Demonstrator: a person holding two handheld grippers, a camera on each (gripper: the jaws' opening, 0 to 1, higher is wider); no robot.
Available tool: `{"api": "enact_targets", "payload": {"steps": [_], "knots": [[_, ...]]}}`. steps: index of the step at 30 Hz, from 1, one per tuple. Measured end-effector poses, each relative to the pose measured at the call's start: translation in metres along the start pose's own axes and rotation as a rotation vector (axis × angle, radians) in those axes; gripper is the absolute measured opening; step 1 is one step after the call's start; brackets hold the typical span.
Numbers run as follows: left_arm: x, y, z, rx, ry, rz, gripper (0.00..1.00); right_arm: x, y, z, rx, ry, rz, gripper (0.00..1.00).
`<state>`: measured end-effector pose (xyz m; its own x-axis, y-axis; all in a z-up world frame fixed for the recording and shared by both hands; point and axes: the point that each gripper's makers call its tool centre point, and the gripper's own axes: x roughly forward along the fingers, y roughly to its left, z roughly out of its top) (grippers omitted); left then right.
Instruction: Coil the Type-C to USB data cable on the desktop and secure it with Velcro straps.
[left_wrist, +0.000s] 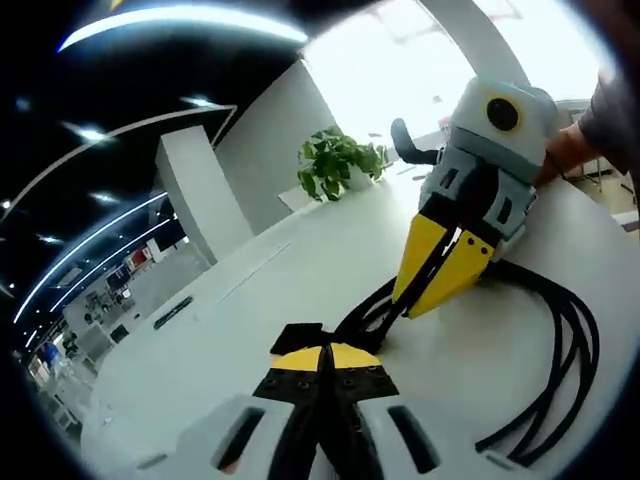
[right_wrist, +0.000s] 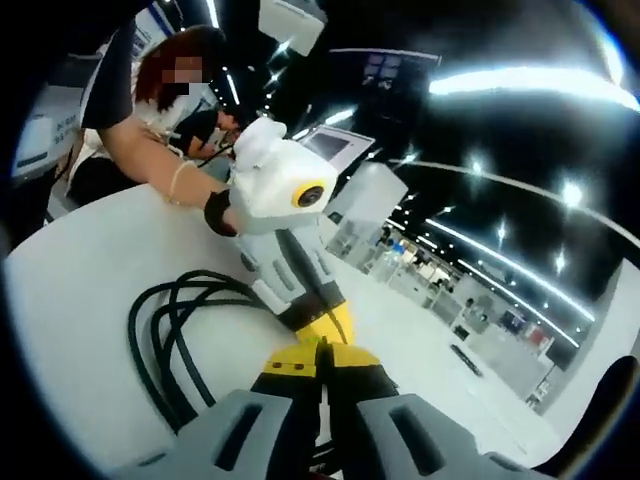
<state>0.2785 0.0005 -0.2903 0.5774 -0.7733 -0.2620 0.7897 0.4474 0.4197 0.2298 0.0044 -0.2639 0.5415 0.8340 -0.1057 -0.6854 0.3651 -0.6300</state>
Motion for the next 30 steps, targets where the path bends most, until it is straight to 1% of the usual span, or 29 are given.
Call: {"api": "enact_targets", "payload": {"steps": [4, 7, 10, 13, 16, 21, 25, 30], "knots": [[0.0, 0.0, 0.0, 0.001, 0.0, -0.006, 0.02, 0.002, -0.008, 0.004, 0.012, 0.002, 0.004, 0.01], [0.0, 0.0, 0.0, -0.014, 0.0, -0.014, 0.02, 0.005, -0.015, 0.006, 0.007, 0.013, -0.001, 0.01], [0.0, 0.0, -0.001, -0.012, 0.001, -0.019, 0.02, 0.007, -0.023, 0.007, -0.009, 0.029, -0.001, 0.0], [0.0, -0.001, 0.0, 0.009, 0.004, -0.019, 0.02, 0.01, -0.027, 0.006, 0.021, 0.034, 0.01, 0.0], [0.0, -0.001, 0.0, 0.015, 0.007, -0.023, 0.02, 0.012, -0.032, 0.006, 0.042, 0.035, 0.006, 0.0], [0.0, -0.001, 0.0, -0.015, 0.003, -0.044, 0.02, 0.015, -0.04, 0.006, 0.069, 0.032, 0.01, 0.0], [0.0, -0.002, 0.0, -0.014, 0.006, -0.052, 0.02, 0.023, -0.05, 0.0, 0.104, 0.055, 0.019, 0.0], [0.0, -0.002, 0.0, -0.022, 0.006, -0.063, 0.02, 0.035, -0.063, -0.018, 0.183, 0.107, 0.022, 0.0]]}}
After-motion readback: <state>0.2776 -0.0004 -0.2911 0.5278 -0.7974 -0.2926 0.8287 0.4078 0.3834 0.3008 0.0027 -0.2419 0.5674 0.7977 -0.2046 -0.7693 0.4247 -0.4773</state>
